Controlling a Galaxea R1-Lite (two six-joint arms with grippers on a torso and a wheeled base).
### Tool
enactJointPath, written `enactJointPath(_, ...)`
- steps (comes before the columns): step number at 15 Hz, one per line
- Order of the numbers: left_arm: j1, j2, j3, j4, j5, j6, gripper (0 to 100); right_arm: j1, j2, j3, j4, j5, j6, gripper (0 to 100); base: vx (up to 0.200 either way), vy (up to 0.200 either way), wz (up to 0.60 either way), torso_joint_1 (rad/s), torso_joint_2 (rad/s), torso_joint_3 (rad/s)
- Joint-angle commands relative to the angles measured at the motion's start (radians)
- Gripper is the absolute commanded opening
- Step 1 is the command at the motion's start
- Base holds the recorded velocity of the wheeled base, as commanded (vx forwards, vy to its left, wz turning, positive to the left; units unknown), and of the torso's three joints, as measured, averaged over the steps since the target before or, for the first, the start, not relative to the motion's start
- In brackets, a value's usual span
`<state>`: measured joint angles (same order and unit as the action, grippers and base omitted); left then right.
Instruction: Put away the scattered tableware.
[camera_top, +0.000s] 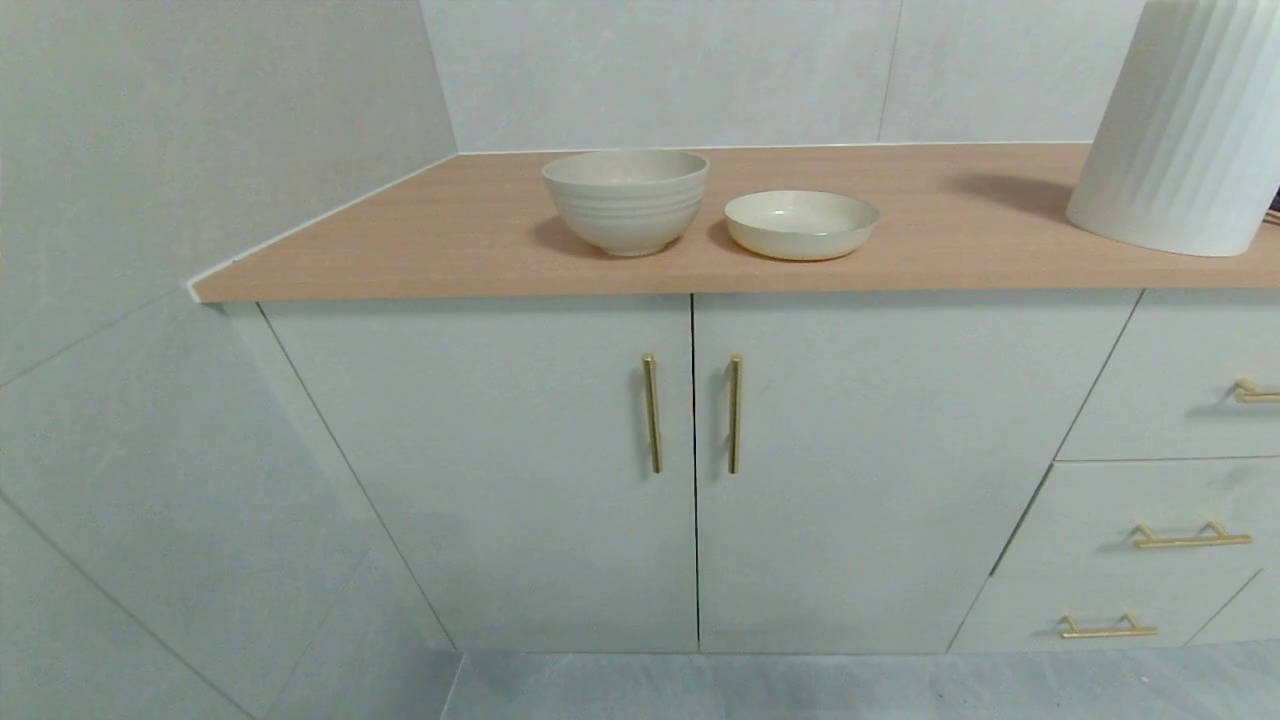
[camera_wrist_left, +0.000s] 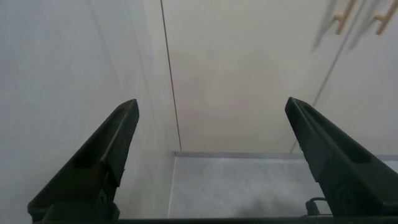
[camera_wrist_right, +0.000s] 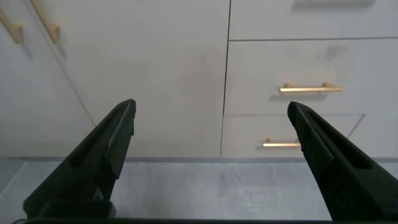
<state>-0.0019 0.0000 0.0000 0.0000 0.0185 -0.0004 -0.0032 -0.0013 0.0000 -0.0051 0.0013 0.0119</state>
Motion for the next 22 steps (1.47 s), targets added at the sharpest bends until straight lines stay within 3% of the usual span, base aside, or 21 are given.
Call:
enactJointPath(1, 0.000, 0.000, 0.000, 0.000, 0.001, -0.001, 100, 0.000, 0.001, 0.000, 0.001, 0.000, -0.001, 100, 0.000, 0.000, 0.00, 0.000, 0.00, 0.000)
enactJointPath(9, 0.000, 0.000, 0.000, 0.000, 0.001, -0.001, 100, 0.002, 0.001, -0.014, -0.015, 0.009, -0.015, 100, 0.000, 0.000, 0.00, 0.000, 0.00, 0.000)
enactJointPath(11, 0.000, 0.002, 0.000, 0.000, 0.001, -0.001, 100, 0.014, 0.044, -0.140, -0.026, 0.125, 0.034, 100, 0.000, 0.000, 0.00, 0.000, 0.00, 0.000)
enactJointPath(12, 0.000, 0.002, 0.000, 0.000, 0.001, -0.001, 100, 0.014, 0.066, -0.140, -0.024, 0.151, 0.031, 100, 0.000, 0.000, 0.00, 0.000, 0.00, 0.000)
enactJointPath(17, 0.000, 0.000, 0.000, 0.000, 0.001, -0.001, 100, 0.049, 0.394, -0.160, -0.003, 0.250, 0.023, 100, 0.000, 0.000, 0.00, 0.000, 0.00, 0.000)
enactJointPath(19, 0.000, 0.000, 0.000, 0.000, 0.000, -0.001, 100, 0.077, 0.549, -0.235, -0.007, 0.302, 0.022, 100, 0.000, 0.000, 0.00, 0.000, 0.00, 0.000)
enactJointPath(22, 0.000, 0.002, 0.000, 0.000, 0.001, -0.001, 100, 0.221, 0.870, -0.428, -0.131, 0.348, 0.023, 100, 0.000, 0.000, 0.00, 0.000, 0.00, 0.000)
